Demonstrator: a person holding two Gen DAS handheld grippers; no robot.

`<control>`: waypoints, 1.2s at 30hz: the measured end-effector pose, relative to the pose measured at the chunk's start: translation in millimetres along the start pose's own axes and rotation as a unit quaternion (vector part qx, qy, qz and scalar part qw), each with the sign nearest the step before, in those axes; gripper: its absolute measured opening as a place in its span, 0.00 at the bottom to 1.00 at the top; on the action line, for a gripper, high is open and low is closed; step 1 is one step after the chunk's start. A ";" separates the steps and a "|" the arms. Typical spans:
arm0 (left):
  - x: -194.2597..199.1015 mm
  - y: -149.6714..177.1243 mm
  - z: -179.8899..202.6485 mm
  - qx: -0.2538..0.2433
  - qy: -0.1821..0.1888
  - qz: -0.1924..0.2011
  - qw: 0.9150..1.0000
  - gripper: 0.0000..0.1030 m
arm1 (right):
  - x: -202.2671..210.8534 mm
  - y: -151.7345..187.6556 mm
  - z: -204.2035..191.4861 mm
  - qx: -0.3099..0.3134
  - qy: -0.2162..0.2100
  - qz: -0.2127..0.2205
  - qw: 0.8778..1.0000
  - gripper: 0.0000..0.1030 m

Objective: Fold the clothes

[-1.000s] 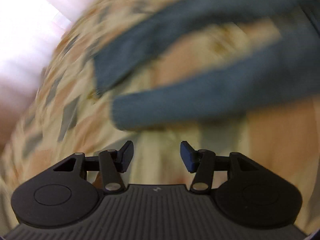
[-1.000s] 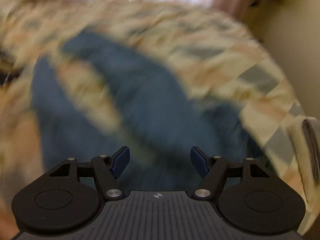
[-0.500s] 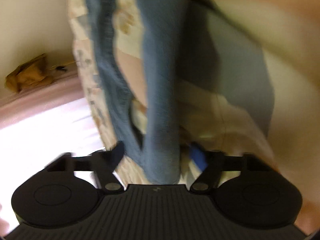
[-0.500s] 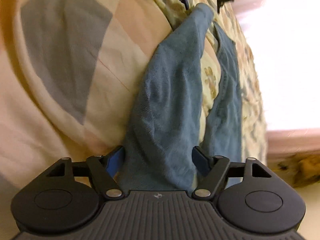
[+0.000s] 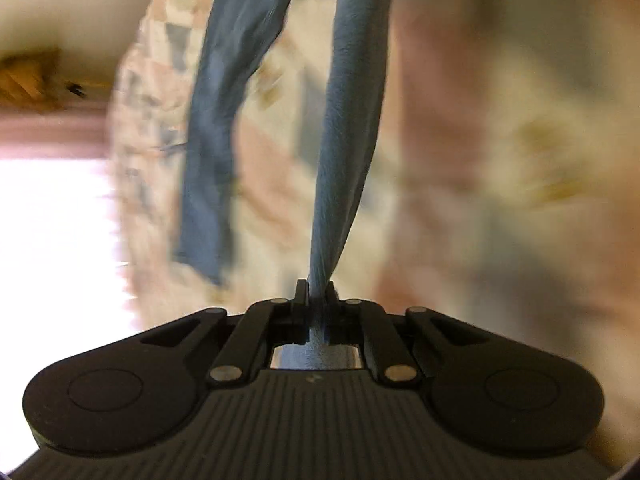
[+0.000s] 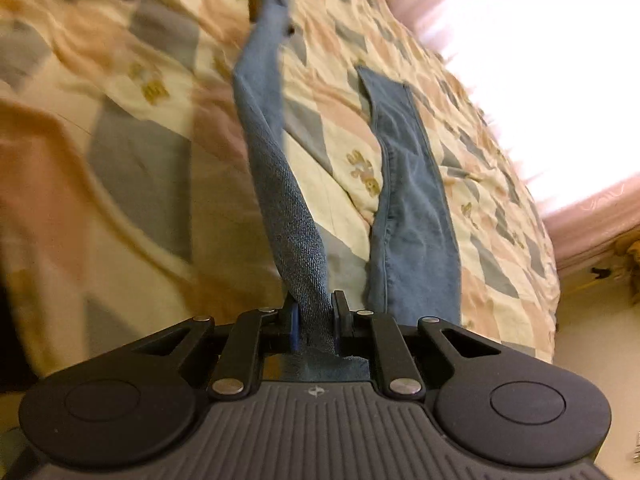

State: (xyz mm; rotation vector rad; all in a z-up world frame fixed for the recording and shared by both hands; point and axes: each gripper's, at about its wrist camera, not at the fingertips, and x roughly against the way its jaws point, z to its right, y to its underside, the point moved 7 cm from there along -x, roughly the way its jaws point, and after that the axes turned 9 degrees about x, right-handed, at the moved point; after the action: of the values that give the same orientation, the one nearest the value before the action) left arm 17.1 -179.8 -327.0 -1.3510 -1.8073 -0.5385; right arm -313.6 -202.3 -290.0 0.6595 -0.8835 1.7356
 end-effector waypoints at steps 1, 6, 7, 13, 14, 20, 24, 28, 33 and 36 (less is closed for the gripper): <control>31.5 0.2 11.3 0.024 0.047 0.005 0.999 0.06 | 13.4 0.6 5.8 0.001 -0.005 0.001 1.000 0.14; 90.2 15.2 18.7 0.219 0.221 -0.011 0.950 0.25 | 16.8 -16.9 60.4 -0.023 0.004 0.020 1.000 0.39; 79.6 22.9 15.7 0.275 0.237 -0.029 0.931 0.41 | 0.6 -22.5 72.4 -0.051 0.008 0.015 0.999 0.59; 32.5 58.1 23.3 0.448 0.190 -0.120 0.865 0.37 | -72.0 -58.7 106.4 -0.211 0.016 -0.016 0.977 0.72; 35.1 57.0 32.8 0.450 0.180 -0.120 0.866 0.38 | -75.9 -63.1 106.6 -0.237 0.019 -0.013 0.971 0.77; 26.5 -2.8 81.1 0.361 0.137 -0.095 0.918 0.48 | -82.4 -59.7 71.5 -0.294 0.022 -0.060 0.954 0.87; 11.6 -26.6 139.2 0.181 0.101 -0.082 0.975 0.57 | -68.8 -59.9 36.7 -0.290 -0.003 -0.076 0.954 0.87; -15.7 -15.7 169.5 0.091 0.037 -0.093 0.991 0.63 | -53.6 -48.5 14.4 -0.339 -0.036 -0.098 0.935 0.89; 5.7 -2.0 154.9 0.137 0.099 -0.067 0.983 0.09 | -37.6 -29.1 -13.6 -0.382 -0.057 -0.144 0.911 0.89; 30.5 15.2 97.8 0.250 0.116 -0.047 0.960 0.08 | -27.4 -21.6 -22.6 -0.384 -0.057 -0.158 0.908 0.89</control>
State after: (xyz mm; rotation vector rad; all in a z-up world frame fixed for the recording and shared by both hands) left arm -5.7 -85.1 -362.2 -0.8264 -1.6707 -0.2474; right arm -284.8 -194.5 -319.0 0.3395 -1.3488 0.9428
